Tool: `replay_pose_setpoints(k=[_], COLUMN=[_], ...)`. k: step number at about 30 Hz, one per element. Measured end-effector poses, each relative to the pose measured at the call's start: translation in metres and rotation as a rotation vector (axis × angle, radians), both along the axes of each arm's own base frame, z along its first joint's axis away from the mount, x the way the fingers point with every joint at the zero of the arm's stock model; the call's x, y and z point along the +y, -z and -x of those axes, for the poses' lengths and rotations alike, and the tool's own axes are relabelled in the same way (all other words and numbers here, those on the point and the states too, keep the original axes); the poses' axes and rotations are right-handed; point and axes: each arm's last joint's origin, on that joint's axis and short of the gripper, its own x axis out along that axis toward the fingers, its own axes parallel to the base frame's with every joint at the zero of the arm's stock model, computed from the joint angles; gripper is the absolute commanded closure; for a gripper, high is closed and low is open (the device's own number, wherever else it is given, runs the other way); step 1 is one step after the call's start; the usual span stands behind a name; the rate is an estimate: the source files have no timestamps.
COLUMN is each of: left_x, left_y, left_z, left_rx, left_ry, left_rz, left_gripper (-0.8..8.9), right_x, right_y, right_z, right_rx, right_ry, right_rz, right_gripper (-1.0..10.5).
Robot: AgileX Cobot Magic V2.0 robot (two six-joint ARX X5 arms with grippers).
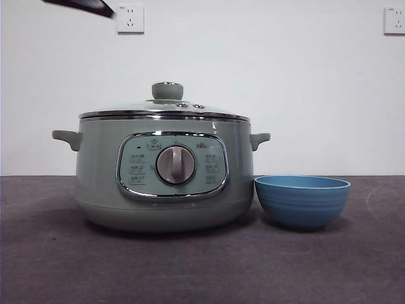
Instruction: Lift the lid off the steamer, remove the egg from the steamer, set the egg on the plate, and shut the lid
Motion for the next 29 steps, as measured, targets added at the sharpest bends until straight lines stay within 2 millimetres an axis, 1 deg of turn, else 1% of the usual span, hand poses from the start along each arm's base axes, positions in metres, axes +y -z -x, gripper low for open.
replay_pose_setpoints(k=[5, 9, 13, 18, 20, 22, 24, 25, 27, 29], left_x=[-0.019, -0.029, -0.035, -0.038, -0.041, -0.045, -0.048, -0.049, -0.049, -0.049], left_y=[0.023, 0.041, 0.056, 0.063, 0.068, 0.074, 0.074, 0.074, 0.075, 0.078], left_z=[-0.028, -0.044, -0.056, -0.063, -0.066, -0.066, -0.064, -0.064, -0.063, -0.062], left_rx=[0.003, 0.024, 0.050, 0.040, 0.056, 0.077, 0.078, 0.075, 0.083, 0.110], left_ry=[-0.014, -0.015, -0.015, -0.030, -0.029, -0.020, -0.012, -0.016, -0.023, -0.024], left_rz=[-0.031, -0.048, -0.061, -0.065, -0.075, -0.088, -0.090, -0.094, -0.104, -0.119], left_gripper=[2.79, 2.79, 2.79, 2.79, 2.79, 2.79, 2.85, 3.03, 3.84, 3.84], right_x=[0.000, 0.000, 0.000, 0.000, 0.000, 0.000, 0.000, 0.000, 0.000, 0.000], right_y=[0.000, 0.000, 0.000, 0.000, 0.000, 0.000, 0.000, 0.000, 0.000, 0.000], right_z=[0.000, 0.000, 0.000, 0.000, 0.000, 0.000, 0.000, 0.000, 0.000, 0.000], right_rx=[0.001, 0.003, 0.003, 0.004, 0.005, 0.004, 0.005, 0.005, 0.005, 0.005], right_ry=[0.001, 0.002, 0.003, 0.003, 0.002, 0.002, 0.003, 0.003, 0.003, 0.003], right_rz=[-0.001, -0.002, -0.002, -0.002, -0.003, -0.003, -0.002, -0.002, -0.002, -0.002], right_gripper=[3.5, 3.5, 3.5, 3.5, 3.5, 3.5, 3.5, 3.5, 3.5, 3.5])
